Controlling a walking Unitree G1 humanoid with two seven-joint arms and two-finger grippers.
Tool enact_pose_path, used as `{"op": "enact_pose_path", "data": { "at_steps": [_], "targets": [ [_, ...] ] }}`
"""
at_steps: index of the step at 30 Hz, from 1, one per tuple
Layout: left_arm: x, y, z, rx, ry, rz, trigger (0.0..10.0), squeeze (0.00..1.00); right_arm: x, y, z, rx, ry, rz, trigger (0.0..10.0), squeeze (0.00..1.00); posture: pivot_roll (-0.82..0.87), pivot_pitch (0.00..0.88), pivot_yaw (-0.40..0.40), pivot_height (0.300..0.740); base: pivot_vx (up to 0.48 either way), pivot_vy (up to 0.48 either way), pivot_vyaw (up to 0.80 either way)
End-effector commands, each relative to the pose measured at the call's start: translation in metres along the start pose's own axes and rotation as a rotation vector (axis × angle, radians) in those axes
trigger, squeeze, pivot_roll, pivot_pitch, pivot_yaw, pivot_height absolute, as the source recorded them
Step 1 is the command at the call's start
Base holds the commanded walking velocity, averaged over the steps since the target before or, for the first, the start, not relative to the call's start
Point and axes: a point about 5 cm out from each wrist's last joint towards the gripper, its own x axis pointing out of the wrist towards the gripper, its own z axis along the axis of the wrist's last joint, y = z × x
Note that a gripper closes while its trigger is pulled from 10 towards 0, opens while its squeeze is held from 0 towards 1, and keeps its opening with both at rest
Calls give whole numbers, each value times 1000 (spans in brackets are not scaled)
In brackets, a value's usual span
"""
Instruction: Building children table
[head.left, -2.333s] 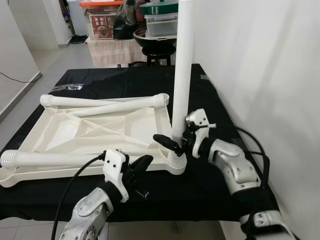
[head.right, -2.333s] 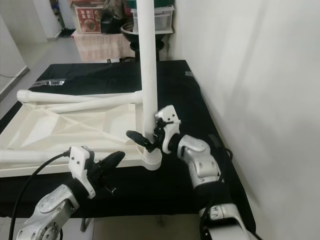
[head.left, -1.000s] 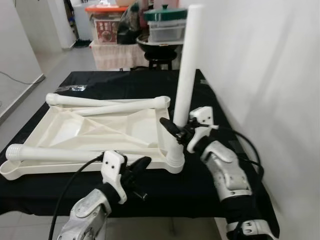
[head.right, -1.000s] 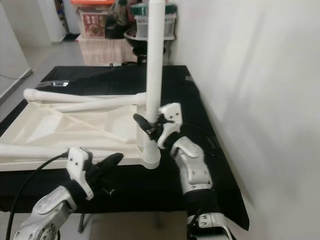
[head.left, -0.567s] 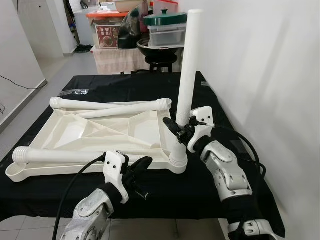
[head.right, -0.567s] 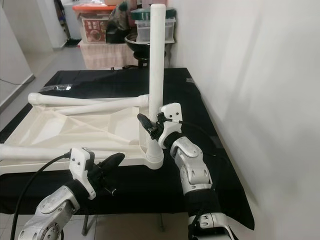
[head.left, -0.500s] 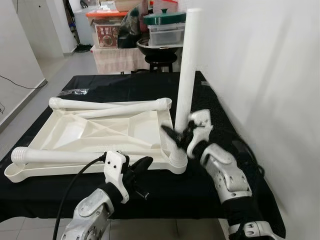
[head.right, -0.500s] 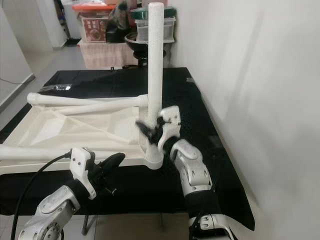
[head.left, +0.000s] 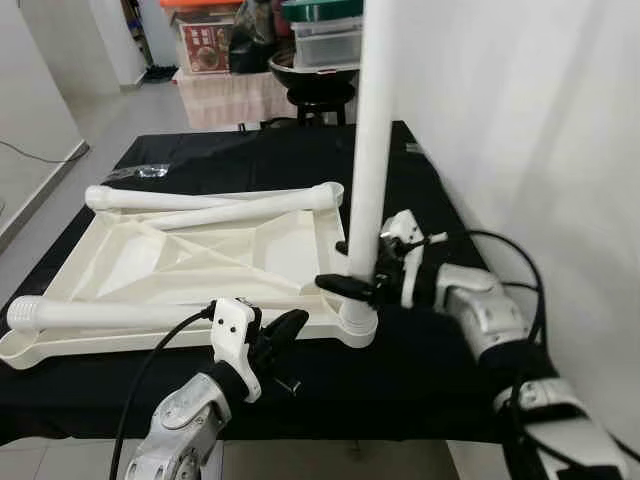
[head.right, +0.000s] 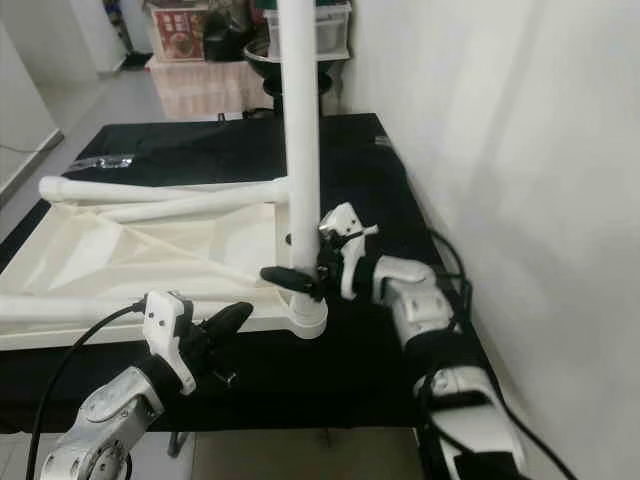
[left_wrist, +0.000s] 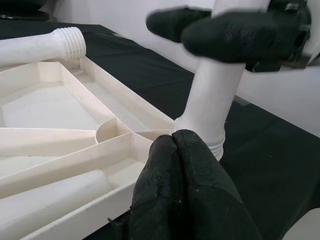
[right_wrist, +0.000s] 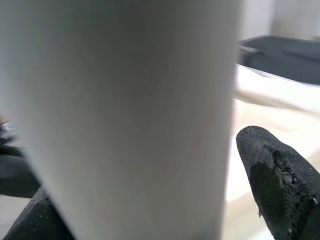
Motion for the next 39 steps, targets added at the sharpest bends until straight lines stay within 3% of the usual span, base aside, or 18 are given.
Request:
{"op": "enact_pose_path", "data": {
  "at_steps": [1, 2, 3, 10, 18, 20, 21, 22, 24, 25, 26, 31, 32, 35, 36, 37, 38, 39],
  "targets": [
    [-2, 0, -2, 0, 8, 9, 10000, 0, 2, 2, -1, -3, 1, 35, 10000, 0, -25, 0, -12, 740, 0, 0, 0],
    [-2, 0, -2, 0, 8, 10, 10000, 0, 2, 0, 2, 0, -5, 60, 10000, 0, -25, 0, -12, 740, 0, 0, 0],
    [-3, 0, -3, 0, 10, 10, 10000, 0, 2, 0, 4, 9, -6, 89, 0, 0, -14, 0, -8, 740, 0, 0, 0],
    [-4, -1, -3, -1, 12, 9, 10000, 0, 1, -1, 1, 19, -6, 97, 0, 0, -15, 0, -4, 740, 0, 0, 0],
    [-6, -1, -1, -3, 9, 10, 10000, 0, -11, 8, -48, -14, 149, -270, 0, 0, -19, 0, -3, 740, 0, 0, 0],
    [-7, 0, 0, -1, 11, 11, 10000, 0, -25, -9, -53, -52, 198, -1049, 0, 0, -18, 0, -2, 740, 0, 0, 0],
    [-8, 0, 0, 0, 11, 11, 10000, 0, -33, -11, -53, -59, 213, -1256, 0, 0, -18, 0, -2, 740, 0, 0, 0],
    [-8, 1, 0, -1, 16, 7, 10000, 0, -16, 7, -55, -72, 193, -1089, 0, 0, -23, 0, 30, 740, 0, 0, 0],
    [-8, 1, 0, -1, 16, 7, 10000, 0, -16, 7, -55, -72, 193, -1089, 0, 0, -23, 0, 30, 740, 0, 0, 0],
    [-8, 2, 0, -2, 19, 4, 10000, 0, -1, 24, -56, -80, 174, -895, 0, 0, -25, 0, 31, 740, 0, 0, 0],
    [-8, 3, 0, -3, 22, 2, 10000, 0, 4, 25, -60, 15, 142, -812, 0, 0, -34, 0, 43, 740, 0, 0, 0],
    [-8, 4, 0, -7, 21, 11, 10000, 0, 19, 22, -61, 24, 150, -728, 0, 0, -16, 0, 25, 740, 0, 0, 0],
    [-8, 5, 0, -5, 18, 19, 10000, 0, 21, 25, -60, 7, 155, -726, 10000, 0, -16, 0, 25, 740, 0, 0, 0],
    [-8, 5, 0, -5, 17, 24, 10000, 0, 21, 26, -59, 4, 149, -723, 10000, 0, -22, 0, 35, 740, 0, 0, 0],
    [-8, 5, 0, -6, 18, 23, 10000, 0, 22, 29, -56, 27, 132, -732, 10000, 122, -23, 0, 33, 740, 0, 0, 0],
    [-8, 5, 0, -6, 18, 23, 10000, 0, 22, 29, -56, 27, 132, -732, 10000, 122, -23, 0, 33, 740, 0, 0, 0],
    [-7, 5, 0, -7, 20, 18, 10000, 0, 24, 30, -51, 56, 105, -712, 10000, 1000, -27, 0, 37, 740, 0, 0, 0],
    [-7, 5, -1, -8, 23, 14, 10000, 0, 27, 30, -43, 77, 58, -663, 10000, 1000, -28, 0, 41, 740, 0, 0, 0]
  ]
}}
